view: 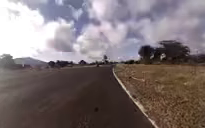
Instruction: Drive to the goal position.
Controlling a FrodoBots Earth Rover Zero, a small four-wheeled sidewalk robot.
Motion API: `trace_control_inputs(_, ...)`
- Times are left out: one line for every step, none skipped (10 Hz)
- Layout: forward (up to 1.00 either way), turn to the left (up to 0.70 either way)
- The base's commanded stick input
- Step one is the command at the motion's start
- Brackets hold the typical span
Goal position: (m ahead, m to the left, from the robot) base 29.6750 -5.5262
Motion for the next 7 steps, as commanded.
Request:
trace_control_inputs(0.50,0.00)
trace_control_inputs(0.50,0.00)
trace_control_inputs(0.50,0.00)
trace_control_inputs(0.50,0.00)
trace_control_inputs(0.50,0.00)
trace_control_inputs(0.50,0.00)
trace_control_inputs(0.50,0.00)
